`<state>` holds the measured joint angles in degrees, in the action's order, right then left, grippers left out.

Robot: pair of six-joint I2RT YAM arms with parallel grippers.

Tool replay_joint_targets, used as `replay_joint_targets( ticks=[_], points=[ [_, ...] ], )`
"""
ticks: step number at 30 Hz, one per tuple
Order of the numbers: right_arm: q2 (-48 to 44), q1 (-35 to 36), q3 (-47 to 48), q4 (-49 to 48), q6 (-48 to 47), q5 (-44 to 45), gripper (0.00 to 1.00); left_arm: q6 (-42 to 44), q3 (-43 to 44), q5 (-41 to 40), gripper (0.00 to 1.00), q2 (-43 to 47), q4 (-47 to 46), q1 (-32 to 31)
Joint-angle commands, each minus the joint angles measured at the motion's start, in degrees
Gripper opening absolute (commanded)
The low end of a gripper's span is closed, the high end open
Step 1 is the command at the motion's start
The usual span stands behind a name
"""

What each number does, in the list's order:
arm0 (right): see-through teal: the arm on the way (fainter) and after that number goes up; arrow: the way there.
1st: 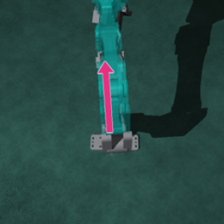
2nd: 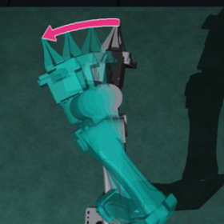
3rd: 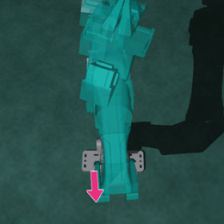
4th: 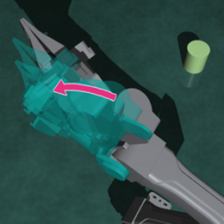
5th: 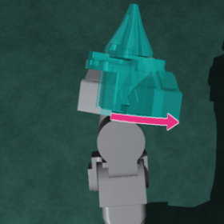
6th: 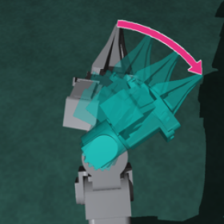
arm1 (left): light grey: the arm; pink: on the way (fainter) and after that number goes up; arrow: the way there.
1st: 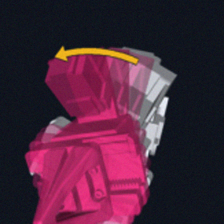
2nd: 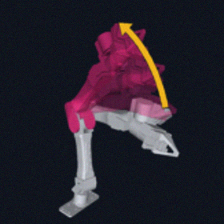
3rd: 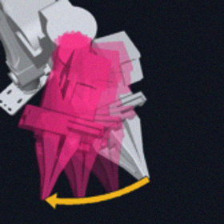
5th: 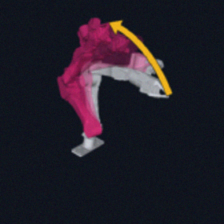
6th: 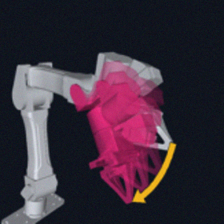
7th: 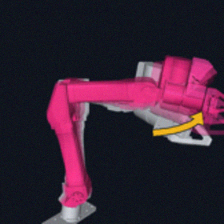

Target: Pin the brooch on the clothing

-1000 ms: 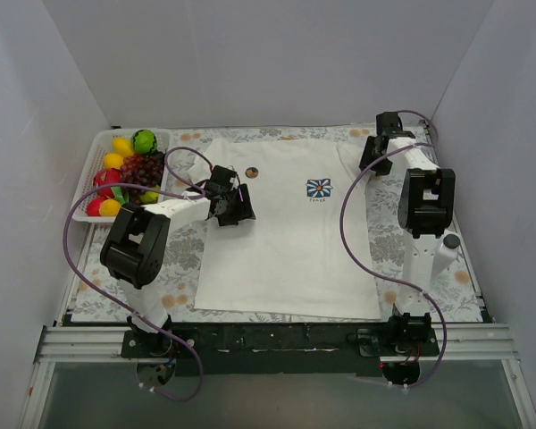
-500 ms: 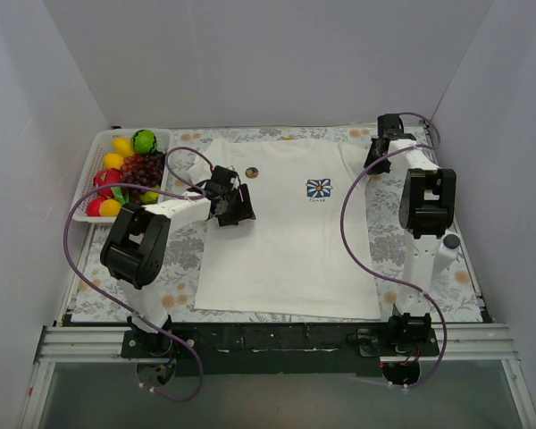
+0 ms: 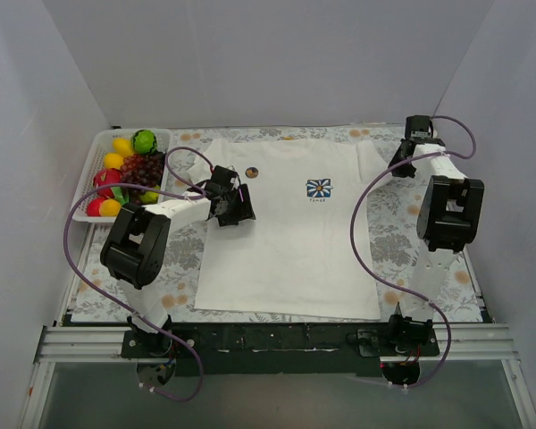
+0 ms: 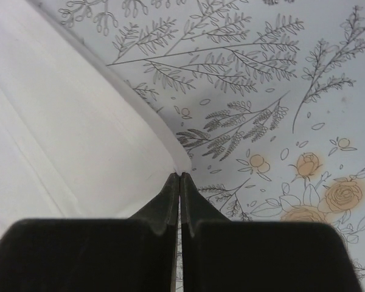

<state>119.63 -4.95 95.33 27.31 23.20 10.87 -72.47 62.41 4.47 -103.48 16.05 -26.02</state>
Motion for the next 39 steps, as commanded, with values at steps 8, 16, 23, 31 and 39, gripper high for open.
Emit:
replay_joint_targets(
  ticks=[8,16,23,31,39],
  points=[
    [-5.2,-2.3,-5.5,-0.2,-0.1,-1.5,0.04,0.3,-1.5,-0.4,0.60,-1.2,6.0,-1.1],
    [-10.6,-2.0,-9.7,-4.9,-2.6,-10.1,0.81,0.6,0.4,-0.4,0.60,0.2,6.4,-1.6],
    [-21.5,0.1,-18.8,-12.9,-5.6,-16.1,0.98,1.2,2.6,-0.5,0.66,2.8,6.5,-1.8],
    [-26.8,6.3,-22.5,-10.4,-8.0,-16.1,0.98,3.3,5.4,-2.5,0.81,7.2,6.4,-1.8],
    [-31.3,17.0,-26.7,-7.4,-9.9,-12.0,0.98,4.1,6.6,-7.4,0.83,12.7,8.9,-1.8]
  ],
)
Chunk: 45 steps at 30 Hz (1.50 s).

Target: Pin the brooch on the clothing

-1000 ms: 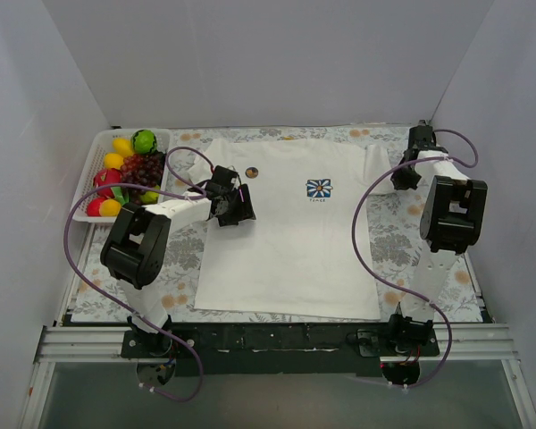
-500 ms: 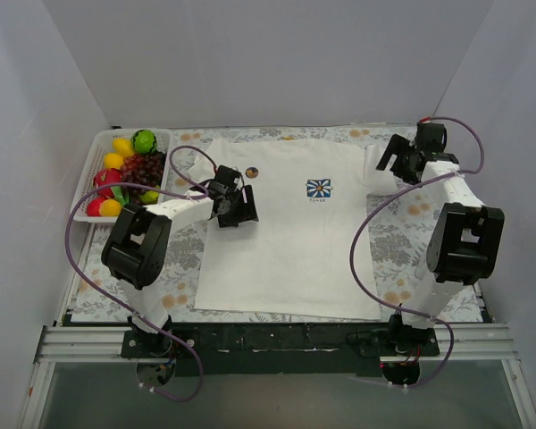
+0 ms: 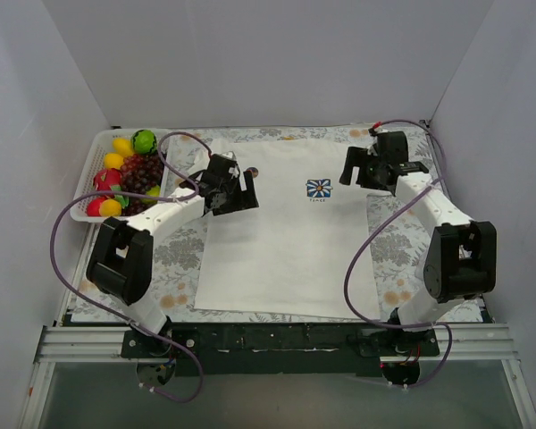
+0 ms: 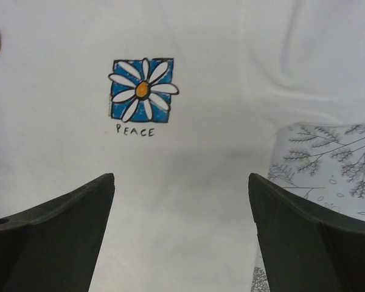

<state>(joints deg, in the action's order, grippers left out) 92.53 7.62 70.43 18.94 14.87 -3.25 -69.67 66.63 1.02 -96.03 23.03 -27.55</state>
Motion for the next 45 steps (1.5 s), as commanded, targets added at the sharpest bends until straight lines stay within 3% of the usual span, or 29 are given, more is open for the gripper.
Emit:
replay_joint_targets(
  ticks=[1,5,12,22,27,45],
  points=[
    [-5.5,5.5,-3.3,1.0,-1.7,2.0,0.98,1.4,2.4,-4.5,0.83,5.9,2.4,-0.2],
    [-9.4,11.0,-7.2,0.8,-0.6,2.2,0.98,2.3,2.5,-6.6,0.86,9.8,3.8,-0.2],
    [-21.2,12.2,-11.5,-2.0,4.2,-2.4,0.98,5.3,2.3,-6.7,0.98,19.0,3.3,-0.2],
    [-40.0,12.2,-10.2,-5.1,3.0,-0.4,0.98,6.0,-2.5,2.6,0.98,33.7,-5.0,-0.2],
    [-48.0,12.2,-12.6,-9.6,2.5,-0.1,0.98,4.3,-6.4,2.1,0.98,39.8,-9.4,-0.2],
    [-46.0,12.2,-12.2,-11.6,1.9,-2.2,0.98,6.0,-9.1,-2.2,0.98,41.2,-11.1,-0.2]
  ],
)
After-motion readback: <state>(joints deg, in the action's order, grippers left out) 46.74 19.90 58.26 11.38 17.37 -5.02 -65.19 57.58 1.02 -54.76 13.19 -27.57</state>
